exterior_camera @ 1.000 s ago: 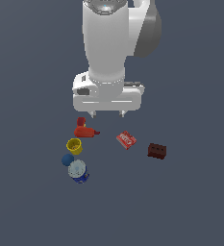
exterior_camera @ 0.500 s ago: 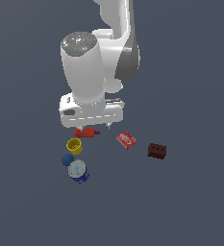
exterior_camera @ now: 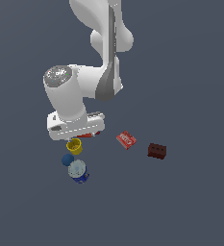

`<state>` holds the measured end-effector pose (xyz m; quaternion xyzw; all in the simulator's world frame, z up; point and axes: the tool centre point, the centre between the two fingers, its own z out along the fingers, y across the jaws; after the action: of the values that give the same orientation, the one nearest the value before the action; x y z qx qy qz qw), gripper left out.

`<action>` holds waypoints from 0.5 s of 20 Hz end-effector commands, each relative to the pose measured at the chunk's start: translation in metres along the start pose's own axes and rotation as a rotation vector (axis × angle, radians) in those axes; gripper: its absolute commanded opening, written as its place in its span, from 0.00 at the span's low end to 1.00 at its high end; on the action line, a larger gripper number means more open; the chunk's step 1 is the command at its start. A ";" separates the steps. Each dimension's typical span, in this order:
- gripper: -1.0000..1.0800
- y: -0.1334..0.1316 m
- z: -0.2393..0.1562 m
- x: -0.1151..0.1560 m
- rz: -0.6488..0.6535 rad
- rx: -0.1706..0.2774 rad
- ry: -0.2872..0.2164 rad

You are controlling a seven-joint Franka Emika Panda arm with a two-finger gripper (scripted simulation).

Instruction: Pick up a designated object from a clutter of objects.

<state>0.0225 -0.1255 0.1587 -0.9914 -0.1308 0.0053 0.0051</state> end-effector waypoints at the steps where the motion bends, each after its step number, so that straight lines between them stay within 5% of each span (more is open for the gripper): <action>1: 0.96 0.014 0.016 -0.006 -0.029 -0.002 0.004; 10: 0.96 0.045 0.053 -0.024 -0.093 -0.010 0.008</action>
<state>0.0111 -0.1704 0.1099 -0.9851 -0.1717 0.0013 0.0018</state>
